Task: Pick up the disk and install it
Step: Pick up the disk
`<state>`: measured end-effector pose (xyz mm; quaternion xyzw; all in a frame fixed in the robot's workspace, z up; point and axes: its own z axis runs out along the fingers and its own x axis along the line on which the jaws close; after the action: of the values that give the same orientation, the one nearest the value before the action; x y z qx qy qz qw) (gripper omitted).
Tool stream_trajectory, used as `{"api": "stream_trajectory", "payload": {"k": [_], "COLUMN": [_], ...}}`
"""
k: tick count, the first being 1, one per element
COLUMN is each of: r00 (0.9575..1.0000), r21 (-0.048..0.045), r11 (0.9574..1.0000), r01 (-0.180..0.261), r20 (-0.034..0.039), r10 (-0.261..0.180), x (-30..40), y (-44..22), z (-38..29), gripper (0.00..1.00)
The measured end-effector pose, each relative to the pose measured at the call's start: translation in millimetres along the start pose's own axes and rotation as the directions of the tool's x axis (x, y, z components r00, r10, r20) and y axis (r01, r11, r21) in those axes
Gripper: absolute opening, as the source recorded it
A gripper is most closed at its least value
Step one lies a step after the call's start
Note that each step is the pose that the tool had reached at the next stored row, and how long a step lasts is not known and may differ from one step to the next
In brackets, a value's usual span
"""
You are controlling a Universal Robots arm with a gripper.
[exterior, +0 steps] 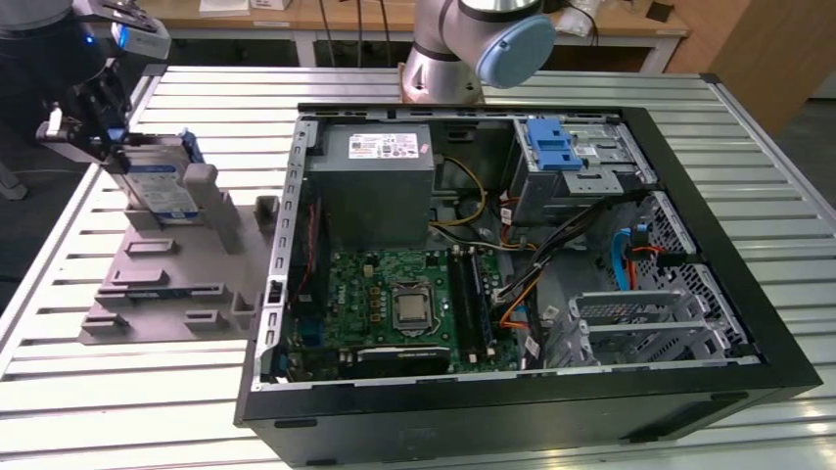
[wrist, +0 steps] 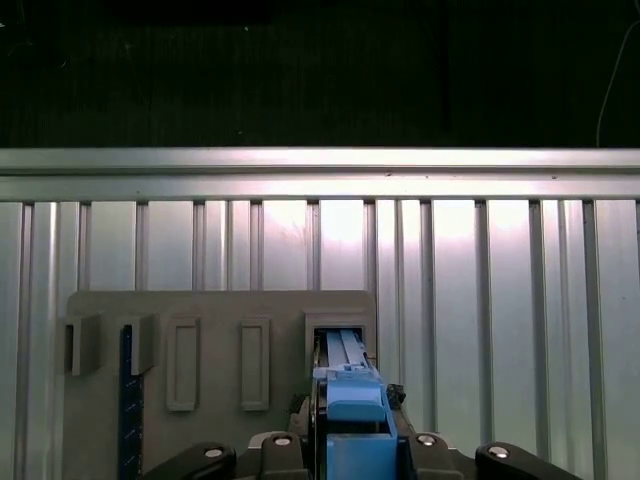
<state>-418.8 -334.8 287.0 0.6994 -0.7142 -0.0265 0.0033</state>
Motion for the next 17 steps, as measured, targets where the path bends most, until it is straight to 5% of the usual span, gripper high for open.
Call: {"api": "stream_trajectory", "payload": {"k": [2,10,17], "r00": [1.0000,1.0000,1.0000], "r21": [0.0000,0.0000,0.0000], "r11": [1.0000,1.0000,1.0000], "r01": [0.000,0.000,0.000], "r20": [0.0001,0.0000,0.0000], "r10": [0.000,0.000,0.000], "x": [0.0,-0.2,-0.2], "y": [0.0,0.4,0.4], "z": [0.0,-9.7,-10.2], "gripper": [0.36,0.36,0.36]}}
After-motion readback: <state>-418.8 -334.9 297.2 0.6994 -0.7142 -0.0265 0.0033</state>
